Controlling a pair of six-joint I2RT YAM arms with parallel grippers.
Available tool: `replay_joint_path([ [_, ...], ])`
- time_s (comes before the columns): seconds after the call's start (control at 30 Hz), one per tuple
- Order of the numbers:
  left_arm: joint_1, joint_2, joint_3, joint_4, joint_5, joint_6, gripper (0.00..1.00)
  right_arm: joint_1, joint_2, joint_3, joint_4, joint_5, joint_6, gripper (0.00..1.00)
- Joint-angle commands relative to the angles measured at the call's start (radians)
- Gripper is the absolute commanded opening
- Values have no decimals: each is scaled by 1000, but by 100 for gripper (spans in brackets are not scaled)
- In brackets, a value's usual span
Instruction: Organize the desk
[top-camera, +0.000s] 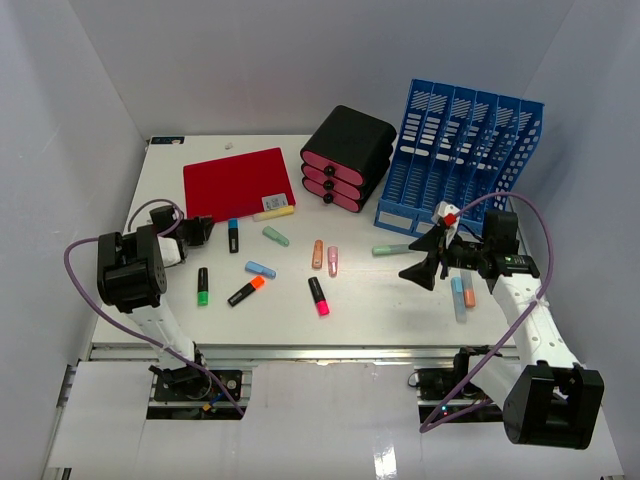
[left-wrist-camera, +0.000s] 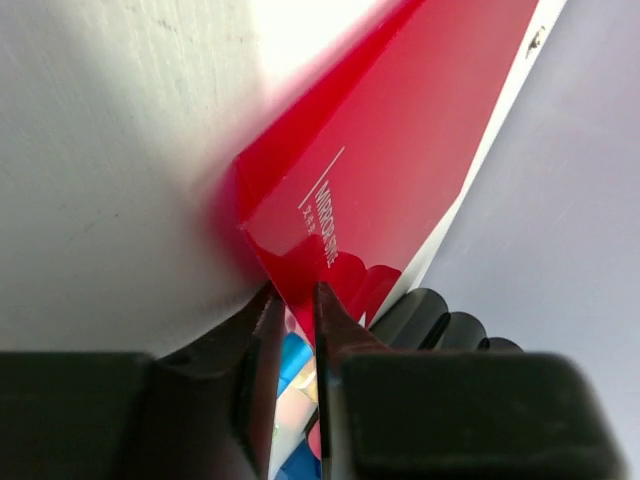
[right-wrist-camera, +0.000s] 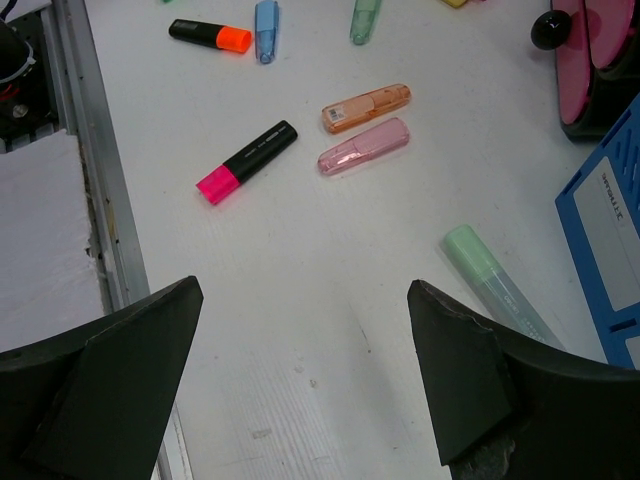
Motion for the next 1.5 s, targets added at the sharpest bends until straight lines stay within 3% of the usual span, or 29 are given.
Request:
replay_joint_path([
  [0.0, 12, -21, -24, 98, 27, -12, 21, 18, 8, 36, -94, -50, -107, 90],
  [0.2, 23, -58, -21, 117, 56, -12, 11, 178, 56, 121, -100, 79, -160, 90],
  [0.3, 25, -82, -35, 130, 69, -16, 8, 366, 128, 188, -55, 215, -163, 90],
  [0.47, 30, -122, -56, 134, 100, -24, 3, 621, 318, 347, 46, 512, -257, 90],
  [0.63, 30, -154, -44, 96, 125, -19, 0, 785, 567, 525, 221, 837, -254, 90],
  [0.7, 31, -170, -45, 83, 133, -19, 0, 847, 668, 642, 301, 898, -279, 90],
  [1.03, 36, -220, -18, 2, 182, 0, 0, 935, 1173, 1086, 464, 895, -361, 90],
  [1.47, 37, -270, -25, -16, 233, 4, 0, 956, 1458, 1305, 675, 996, -508, 92],
])
